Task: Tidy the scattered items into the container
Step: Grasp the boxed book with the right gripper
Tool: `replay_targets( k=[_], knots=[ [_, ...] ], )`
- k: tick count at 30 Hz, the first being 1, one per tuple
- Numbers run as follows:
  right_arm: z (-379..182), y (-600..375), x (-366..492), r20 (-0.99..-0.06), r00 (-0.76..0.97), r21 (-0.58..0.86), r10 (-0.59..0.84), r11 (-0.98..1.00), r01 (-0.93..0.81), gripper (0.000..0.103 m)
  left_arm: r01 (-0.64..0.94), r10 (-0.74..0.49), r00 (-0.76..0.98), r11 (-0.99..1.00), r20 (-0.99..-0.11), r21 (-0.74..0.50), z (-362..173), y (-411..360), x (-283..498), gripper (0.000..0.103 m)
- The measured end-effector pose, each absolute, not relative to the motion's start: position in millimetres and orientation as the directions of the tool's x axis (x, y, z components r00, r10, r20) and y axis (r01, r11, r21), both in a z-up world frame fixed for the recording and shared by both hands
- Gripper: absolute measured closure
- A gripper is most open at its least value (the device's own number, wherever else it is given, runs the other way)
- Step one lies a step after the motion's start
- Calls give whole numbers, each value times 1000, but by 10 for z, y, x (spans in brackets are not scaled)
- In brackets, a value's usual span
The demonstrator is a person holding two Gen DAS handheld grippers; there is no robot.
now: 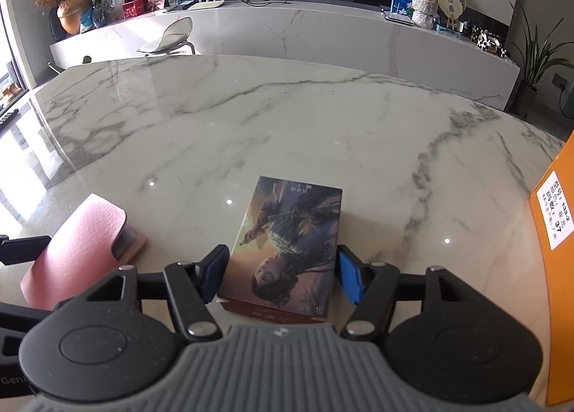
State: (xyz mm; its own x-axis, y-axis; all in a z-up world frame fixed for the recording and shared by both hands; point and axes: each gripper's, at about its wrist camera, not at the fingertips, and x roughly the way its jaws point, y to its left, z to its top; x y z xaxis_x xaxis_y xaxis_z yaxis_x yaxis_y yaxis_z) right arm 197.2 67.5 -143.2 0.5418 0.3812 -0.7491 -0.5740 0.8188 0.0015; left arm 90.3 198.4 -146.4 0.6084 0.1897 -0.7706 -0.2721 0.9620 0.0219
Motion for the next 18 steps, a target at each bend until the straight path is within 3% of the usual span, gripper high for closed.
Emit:
replay_targets(
  k=[18],
  knots=[
    [-1098, 127, 1479, -719, 545, 55, 431, 817, -574, 41, -242, 188, 682, 970, -707, 25, -1109, 1601, 632, 9]
  ],
)
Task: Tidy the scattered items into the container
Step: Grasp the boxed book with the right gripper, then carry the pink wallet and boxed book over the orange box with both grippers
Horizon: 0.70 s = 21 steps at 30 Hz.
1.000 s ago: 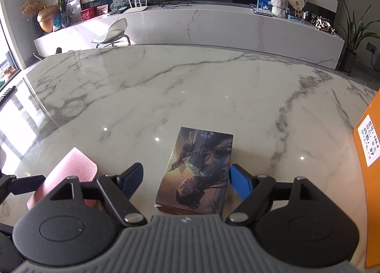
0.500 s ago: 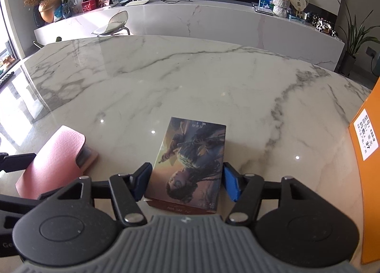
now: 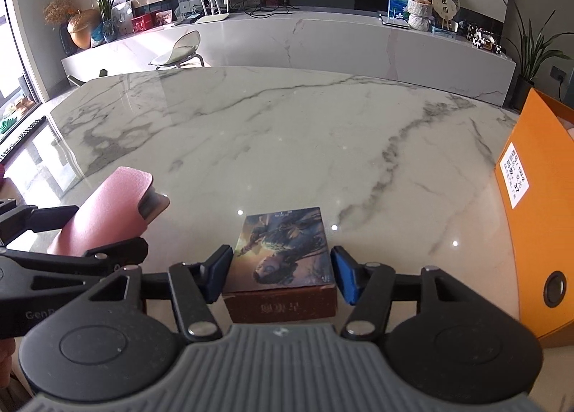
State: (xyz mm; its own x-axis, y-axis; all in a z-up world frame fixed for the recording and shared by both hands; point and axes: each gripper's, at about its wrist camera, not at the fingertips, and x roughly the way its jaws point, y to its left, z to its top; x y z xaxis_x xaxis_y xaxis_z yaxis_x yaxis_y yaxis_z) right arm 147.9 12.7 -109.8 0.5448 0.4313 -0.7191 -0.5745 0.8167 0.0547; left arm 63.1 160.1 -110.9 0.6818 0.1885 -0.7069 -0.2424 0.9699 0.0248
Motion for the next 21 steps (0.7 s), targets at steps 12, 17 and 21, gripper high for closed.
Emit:
replay_targets(
  k=[12, 17, 21],
  knots=[
    [-704, -452, 1197, -638, 639, 78, 430, 861, -502, 41, -155, 132, 770, 988, -624, 17, -611, 1076, 553, 9],
    [-508, -754, 1125, -595, 683, 95, 423, 881, -463, 41, -112, 88, 794, 994, -602, -3, -444, 850, 620, 9],
    [-386, -1007, 1109, -572, 713, 105, 407, 897, -428, 41, -71, 49, 807, 997, -589, -15, -337, 644, 709, 9]
  ],
)
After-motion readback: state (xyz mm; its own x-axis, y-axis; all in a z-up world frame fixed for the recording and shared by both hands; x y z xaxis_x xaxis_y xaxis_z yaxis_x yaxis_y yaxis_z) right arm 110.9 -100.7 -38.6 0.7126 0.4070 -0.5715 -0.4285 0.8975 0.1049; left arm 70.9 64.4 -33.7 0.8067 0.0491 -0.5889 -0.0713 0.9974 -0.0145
